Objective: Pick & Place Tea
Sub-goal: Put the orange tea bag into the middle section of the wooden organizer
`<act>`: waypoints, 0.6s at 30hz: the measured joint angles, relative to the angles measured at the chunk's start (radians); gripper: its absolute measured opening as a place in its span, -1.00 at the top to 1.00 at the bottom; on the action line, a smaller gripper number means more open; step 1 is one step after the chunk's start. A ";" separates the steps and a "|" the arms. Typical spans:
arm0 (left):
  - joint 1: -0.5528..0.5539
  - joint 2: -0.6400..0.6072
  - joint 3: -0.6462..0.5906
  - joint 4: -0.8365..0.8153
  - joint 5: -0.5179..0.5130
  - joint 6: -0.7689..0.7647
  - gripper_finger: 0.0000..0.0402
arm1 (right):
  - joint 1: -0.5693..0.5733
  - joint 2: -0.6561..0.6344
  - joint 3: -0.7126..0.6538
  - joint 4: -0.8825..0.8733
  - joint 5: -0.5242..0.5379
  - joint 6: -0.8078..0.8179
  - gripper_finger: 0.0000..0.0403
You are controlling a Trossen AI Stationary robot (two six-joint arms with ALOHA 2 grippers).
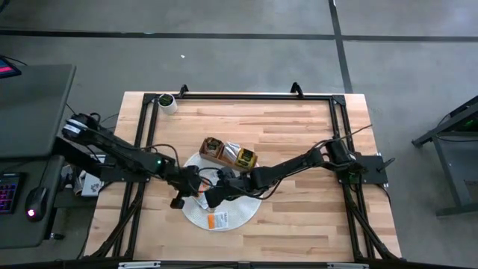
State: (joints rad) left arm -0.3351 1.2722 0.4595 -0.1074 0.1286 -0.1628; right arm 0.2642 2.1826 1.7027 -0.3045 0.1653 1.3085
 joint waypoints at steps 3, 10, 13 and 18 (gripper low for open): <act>0.000 0.056 0.000 0.010 -0.005 0.000 1.00 | 0.007 0.001 0.000 -0.005 0.000 0.028 -0.09; 0.001 0.130 0.005 0.048 -0.005 -0.004 1.00 | 0.033 0.049 0.000 0.026 -0.008 0.093 -0.09; 0.001 0.146 0.004 0.087 -0.008 -0.011 1.00 | 0.037 0.077 0.000 0.057 -0.019 0.123 -0.09; 0.001 0.151 0.002 0.116 -0.013 -0.019 1.00 | 0.038 0.085 0.001 0.070 -0.019 0.134 -0.09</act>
State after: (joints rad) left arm -0.3344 1.4229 0.4610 0.0089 0.1155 -0.1814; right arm 0.3019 2.2675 1.7039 -0.2348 0.1464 1.4422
